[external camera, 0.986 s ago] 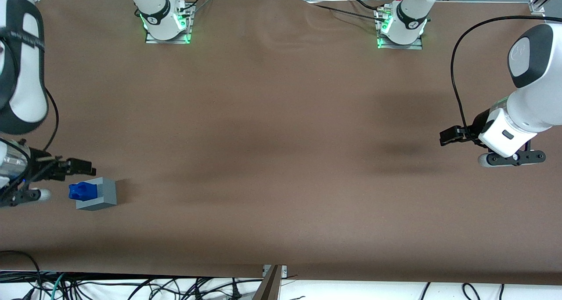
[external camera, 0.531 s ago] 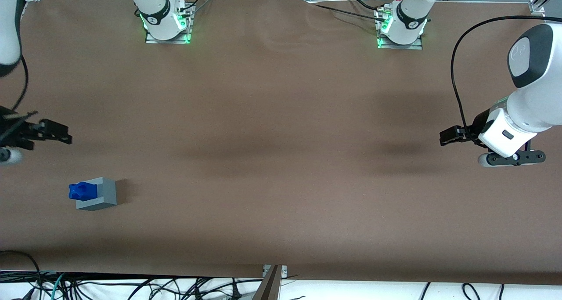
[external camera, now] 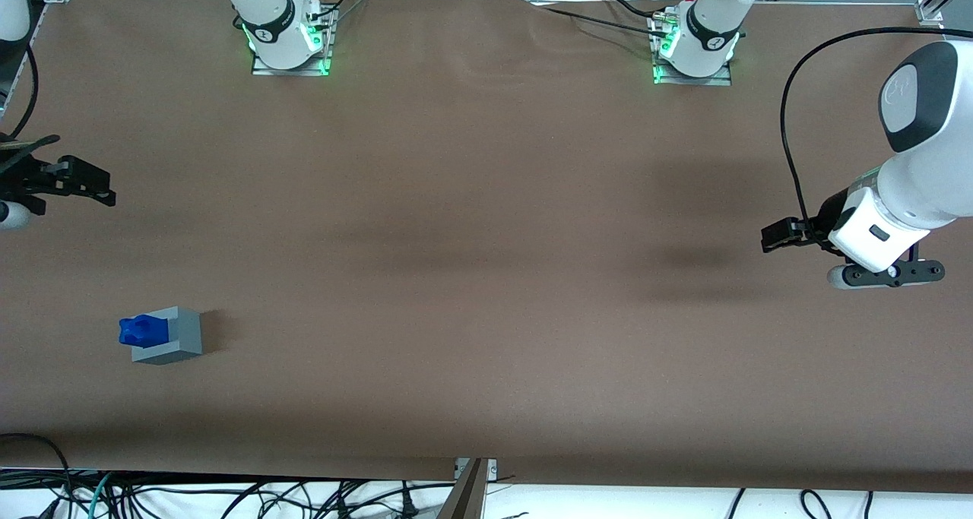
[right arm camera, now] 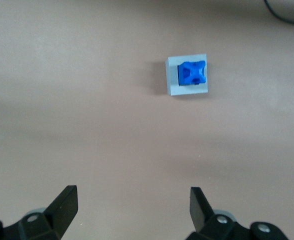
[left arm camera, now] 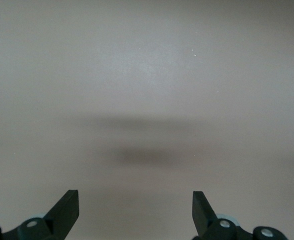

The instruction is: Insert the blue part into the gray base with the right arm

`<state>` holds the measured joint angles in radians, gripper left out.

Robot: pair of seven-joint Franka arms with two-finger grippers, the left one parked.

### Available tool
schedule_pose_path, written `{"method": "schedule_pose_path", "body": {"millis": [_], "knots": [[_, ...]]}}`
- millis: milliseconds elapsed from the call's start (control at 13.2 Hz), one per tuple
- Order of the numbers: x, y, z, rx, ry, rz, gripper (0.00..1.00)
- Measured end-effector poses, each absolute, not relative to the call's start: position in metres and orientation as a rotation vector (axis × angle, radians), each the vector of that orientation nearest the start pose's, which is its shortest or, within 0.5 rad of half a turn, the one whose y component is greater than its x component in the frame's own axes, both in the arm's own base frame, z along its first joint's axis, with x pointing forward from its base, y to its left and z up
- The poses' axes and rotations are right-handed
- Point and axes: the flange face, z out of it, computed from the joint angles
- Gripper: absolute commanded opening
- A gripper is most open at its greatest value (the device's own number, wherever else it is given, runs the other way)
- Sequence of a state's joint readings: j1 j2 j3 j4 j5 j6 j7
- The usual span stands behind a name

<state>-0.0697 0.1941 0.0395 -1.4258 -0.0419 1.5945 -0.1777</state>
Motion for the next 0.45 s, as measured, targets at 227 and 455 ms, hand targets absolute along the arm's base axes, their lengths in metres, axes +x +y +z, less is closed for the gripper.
{"method": "schedule_pose_path", "body": {"millis": [227,455], "knots": [[0.6124,-0.0207,0.5796,-3.169,-0.218,0.055,0.99],[0.6125,-0.0229,0.5791,-3.171,-0.211,0.055,0.99]]}}
